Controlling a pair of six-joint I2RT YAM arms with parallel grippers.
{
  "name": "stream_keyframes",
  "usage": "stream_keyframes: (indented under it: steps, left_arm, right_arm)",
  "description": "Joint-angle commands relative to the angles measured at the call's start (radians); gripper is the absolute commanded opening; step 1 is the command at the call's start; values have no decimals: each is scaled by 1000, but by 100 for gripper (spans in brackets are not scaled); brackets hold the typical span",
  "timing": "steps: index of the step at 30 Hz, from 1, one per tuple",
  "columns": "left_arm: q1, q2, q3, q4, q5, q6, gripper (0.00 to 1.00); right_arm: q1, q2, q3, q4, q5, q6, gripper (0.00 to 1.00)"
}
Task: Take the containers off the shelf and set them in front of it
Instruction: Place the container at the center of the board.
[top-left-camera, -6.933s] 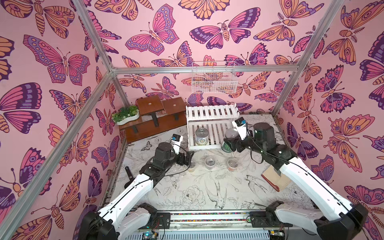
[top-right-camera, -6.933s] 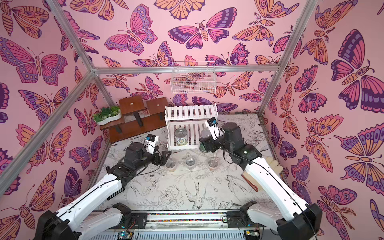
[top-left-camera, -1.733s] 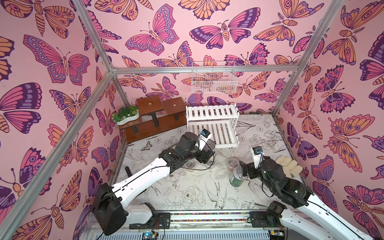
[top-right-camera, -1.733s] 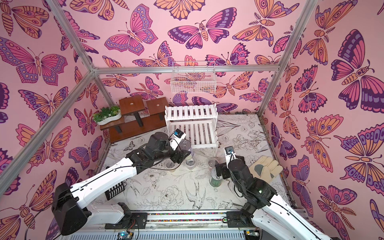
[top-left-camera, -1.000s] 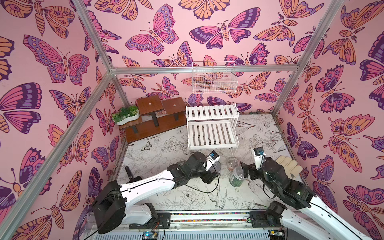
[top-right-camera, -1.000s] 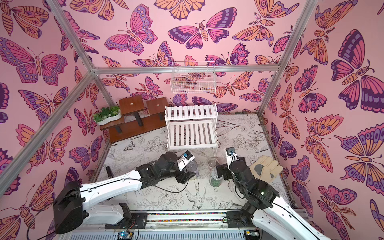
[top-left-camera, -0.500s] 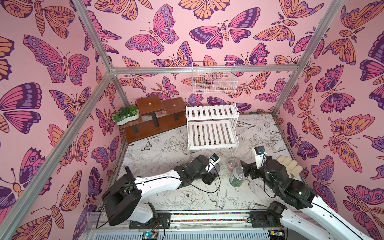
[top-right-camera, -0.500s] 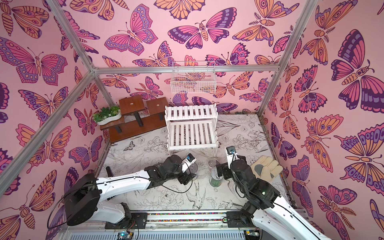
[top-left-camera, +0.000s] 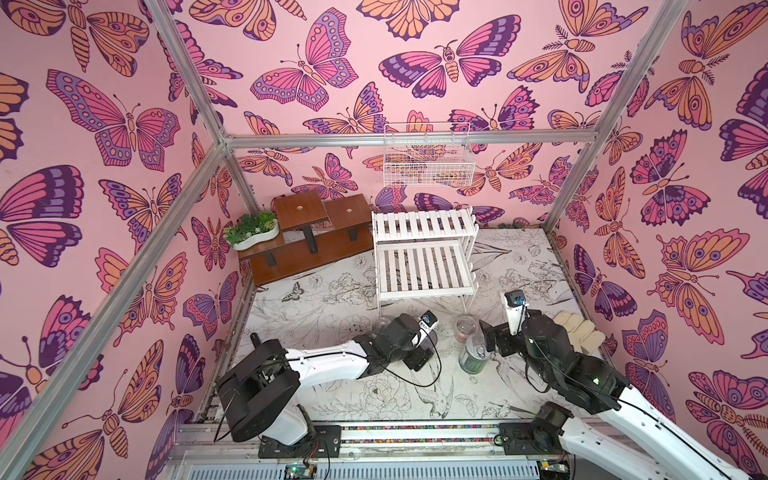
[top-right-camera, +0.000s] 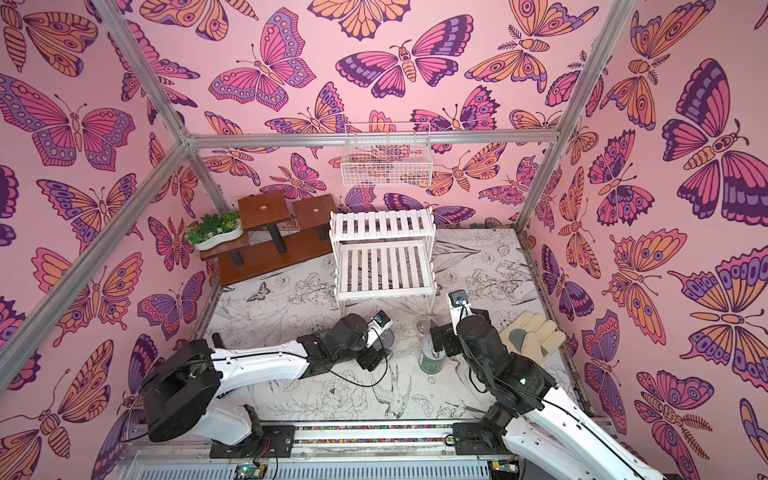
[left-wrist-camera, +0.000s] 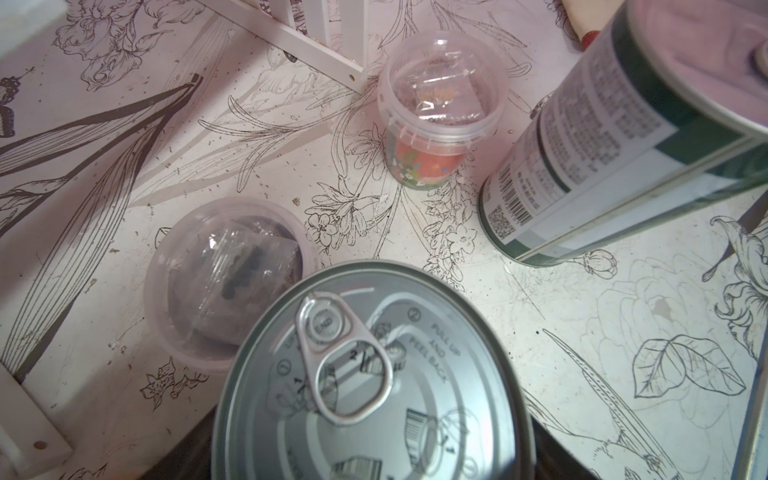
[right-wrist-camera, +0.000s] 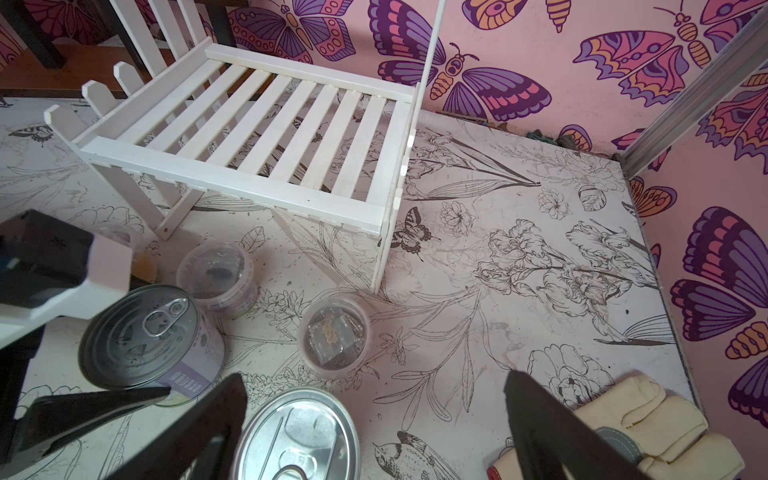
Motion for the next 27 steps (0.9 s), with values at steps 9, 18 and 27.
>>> stream_keyframes:
  steps: [9, 18, 27]
  left_arm:
    - [-3, 36, -1, 31, -15, 11, 83]
    - [-3, 13, -8, 27, 6, 7, 94]
    - [-3, -103, 8, -56, -45, -1, 100]
  right_arm:
    - [-7, 19, 36, 14, 1, -14, 99]
    - [-11, 32, 36, 27, 0, -22, 99]
    - [-104, 70, 43, 85, -95, -26, 99]
